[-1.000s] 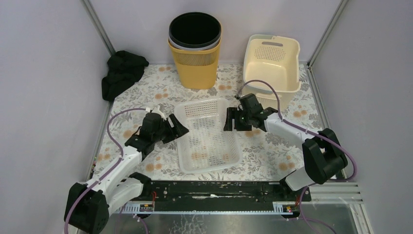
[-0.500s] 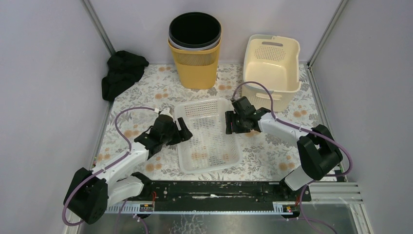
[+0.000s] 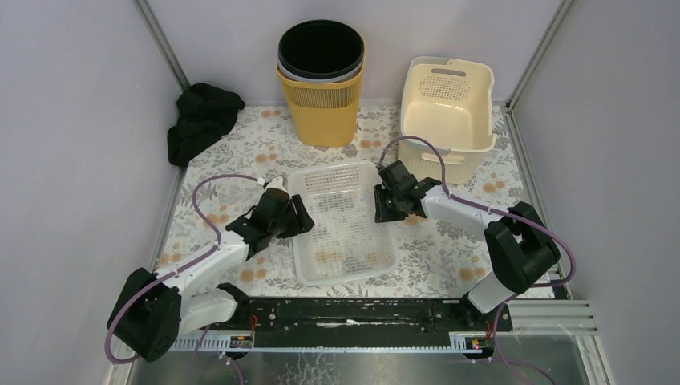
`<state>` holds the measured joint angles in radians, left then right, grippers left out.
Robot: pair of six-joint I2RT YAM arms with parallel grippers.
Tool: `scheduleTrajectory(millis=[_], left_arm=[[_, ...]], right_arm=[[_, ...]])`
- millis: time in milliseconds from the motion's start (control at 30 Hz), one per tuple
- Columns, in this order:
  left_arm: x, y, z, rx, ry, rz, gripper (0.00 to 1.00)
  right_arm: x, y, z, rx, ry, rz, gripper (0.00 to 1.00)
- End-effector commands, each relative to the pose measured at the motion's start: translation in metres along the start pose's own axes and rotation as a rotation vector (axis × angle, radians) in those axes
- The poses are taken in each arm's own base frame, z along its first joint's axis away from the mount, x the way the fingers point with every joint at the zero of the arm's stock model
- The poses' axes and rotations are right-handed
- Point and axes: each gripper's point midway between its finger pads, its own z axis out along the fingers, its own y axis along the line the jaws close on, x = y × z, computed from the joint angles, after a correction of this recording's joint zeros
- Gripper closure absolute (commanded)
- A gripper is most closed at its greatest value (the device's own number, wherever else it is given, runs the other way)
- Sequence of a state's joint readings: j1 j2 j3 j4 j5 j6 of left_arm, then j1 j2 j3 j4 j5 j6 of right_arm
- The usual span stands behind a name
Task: Turn the large container upside down
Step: Adjust the container at the center of the board.
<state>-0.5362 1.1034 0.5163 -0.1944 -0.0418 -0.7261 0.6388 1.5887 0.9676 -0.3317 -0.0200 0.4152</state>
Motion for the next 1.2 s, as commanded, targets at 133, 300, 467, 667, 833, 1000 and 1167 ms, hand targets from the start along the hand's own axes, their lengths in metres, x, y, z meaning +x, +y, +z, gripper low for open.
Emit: scheduleTrajectory(millis=[133, 300, 467, 667, 833, 1000, 1167], left_arm=[[-0.02, -0.019, 0.0, 0.041, -0.057, 0.021, 0.39], [-0.026, -0.024, -0.005, 0.054, -0.071, 0.02, 0.36], [-0.034, -0.029, -0.015, 0.065, -0.091, 0.021, 0.28], [-0.046, -0.038, -0.034, 0.087, -0.124, 0.021, 0.23], [-0.056, -0.047, -0.051, 0.113, -0.149, 0.02, 0.2], [-0.062, -0.047, -0.064, 0.116, -0.176, 0.021, 0.19], [-0.061, -0.043, -0.066, 0.099, -0.175, 0.025, 0.19]], right_arm=[[-0.014, 0.009, -0.006, -0.013, -0.032, -0.024, 0.8], [-0.014, 0.01, -0.007, -0.016, -0.028, -0.027, 0.99], [-0.016, 0.011, -0.014, -0.021, -0.041, -0.025, 1.0], [-0.02, 0.016, -0.023, -0.048, -0.057, -0.024, 1.0], [-0.021, 0.022, -0.029, -0.077, -0.067, -0.012, 1.0], [-0.021, 0.023, -0.033, -0.088, -0.078, 0.001, 1.0], [-0.018, 0.025, -0.033, -0.103, -0.08, 0.021, 1.0]])
